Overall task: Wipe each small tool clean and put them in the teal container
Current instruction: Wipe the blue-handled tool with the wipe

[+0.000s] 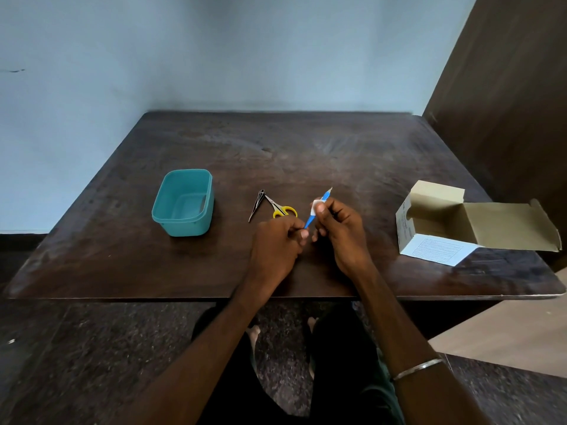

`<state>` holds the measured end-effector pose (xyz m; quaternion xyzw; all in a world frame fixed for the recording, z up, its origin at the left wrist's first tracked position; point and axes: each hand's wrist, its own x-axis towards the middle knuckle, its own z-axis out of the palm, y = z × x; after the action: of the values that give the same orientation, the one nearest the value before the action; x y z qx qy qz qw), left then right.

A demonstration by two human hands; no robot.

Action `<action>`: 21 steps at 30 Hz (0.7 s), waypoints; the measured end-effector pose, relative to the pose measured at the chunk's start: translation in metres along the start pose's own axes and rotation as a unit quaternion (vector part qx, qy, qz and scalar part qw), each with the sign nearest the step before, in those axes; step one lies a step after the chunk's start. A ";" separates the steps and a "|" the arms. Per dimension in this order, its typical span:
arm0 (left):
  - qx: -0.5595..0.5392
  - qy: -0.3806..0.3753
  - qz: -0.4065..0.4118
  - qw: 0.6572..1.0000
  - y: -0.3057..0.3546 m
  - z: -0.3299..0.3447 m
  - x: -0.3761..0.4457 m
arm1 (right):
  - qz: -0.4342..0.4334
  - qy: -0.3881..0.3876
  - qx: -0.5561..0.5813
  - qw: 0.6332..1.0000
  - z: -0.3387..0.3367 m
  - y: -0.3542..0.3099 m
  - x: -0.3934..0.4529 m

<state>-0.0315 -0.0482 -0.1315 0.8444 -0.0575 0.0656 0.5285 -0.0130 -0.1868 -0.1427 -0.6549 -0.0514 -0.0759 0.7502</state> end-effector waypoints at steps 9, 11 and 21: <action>-0.090 -0.041 -0.059 0.993 -0.001 -0.004 0.003 | 0.004 -0.001 -0.007 1.000 0.000 0.003 0.001; -0.102 -0.046 -0.066 0.991 0.000 -0.004 0.002 | 0.005 -0.003 -0.010 1.000 0.000 0.002 0.000; -0.241 -0.139 -0.125 0.952 0.009 -0.014 0.003 | -0.004 -0.058 -0.003 0.998 0.004 -0.006 -0.004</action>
<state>-0.0311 -0.0398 -0.1166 0.6934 -0.0387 -0.1350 0.7068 -0.0180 -0.1837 -0.1376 -0.6601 -0.0970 -0.0411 0.7438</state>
